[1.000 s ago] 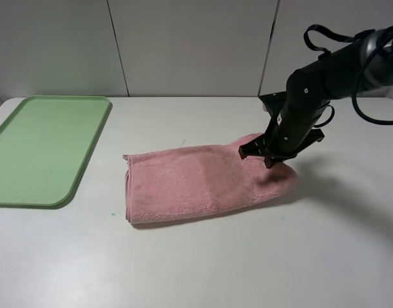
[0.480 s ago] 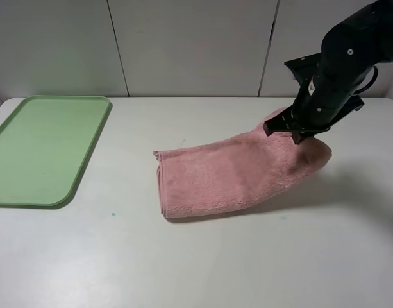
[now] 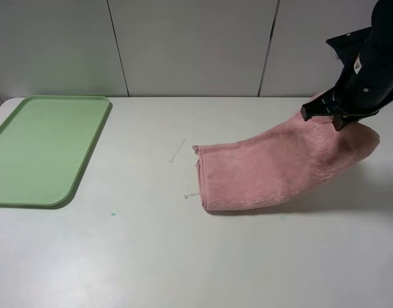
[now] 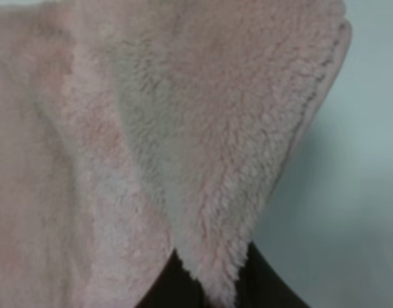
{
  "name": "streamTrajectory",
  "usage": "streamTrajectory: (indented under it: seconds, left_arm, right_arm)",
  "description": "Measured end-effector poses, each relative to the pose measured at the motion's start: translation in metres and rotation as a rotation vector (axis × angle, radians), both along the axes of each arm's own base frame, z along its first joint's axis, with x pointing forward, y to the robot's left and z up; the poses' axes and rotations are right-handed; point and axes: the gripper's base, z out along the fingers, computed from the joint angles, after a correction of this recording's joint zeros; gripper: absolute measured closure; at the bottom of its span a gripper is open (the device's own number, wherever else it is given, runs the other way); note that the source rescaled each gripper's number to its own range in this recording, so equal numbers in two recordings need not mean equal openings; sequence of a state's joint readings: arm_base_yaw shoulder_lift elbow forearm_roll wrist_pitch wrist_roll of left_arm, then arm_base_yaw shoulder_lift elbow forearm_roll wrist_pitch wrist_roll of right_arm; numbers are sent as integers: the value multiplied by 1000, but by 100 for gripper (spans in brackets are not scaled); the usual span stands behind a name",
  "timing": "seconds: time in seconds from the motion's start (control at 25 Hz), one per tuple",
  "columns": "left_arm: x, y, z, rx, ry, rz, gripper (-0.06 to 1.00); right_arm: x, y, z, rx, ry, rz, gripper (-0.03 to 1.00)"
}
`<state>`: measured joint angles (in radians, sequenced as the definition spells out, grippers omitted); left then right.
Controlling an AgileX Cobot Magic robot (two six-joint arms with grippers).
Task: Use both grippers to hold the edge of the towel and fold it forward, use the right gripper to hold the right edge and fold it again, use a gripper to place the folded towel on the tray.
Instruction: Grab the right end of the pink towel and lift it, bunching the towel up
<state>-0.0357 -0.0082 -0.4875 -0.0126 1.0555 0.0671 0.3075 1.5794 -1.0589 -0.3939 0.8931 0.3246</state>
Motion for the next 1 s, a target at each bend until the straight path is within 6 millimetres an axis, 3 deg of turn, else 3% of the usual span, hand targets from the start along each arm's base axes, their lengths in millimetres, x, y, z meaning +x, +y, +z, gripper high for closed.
streamTrajectory:
  seconds: [0.2, 0.56, 1.0]
  left_arm:
    - [0, 0, 0, 0, 0, 0, -4]
    - [0, 0, 0, 0, 0, 0, -4]
    - [0, 0, 0, 0, 0, 0, -4]
  right_arm:
    - [-2, -12, 10, -69, 34, 0, 93]
    - [-4, -6, 10, 0, 64, -20, 93]
    - [-12, 39, -2, 32, 95, 74, 93]
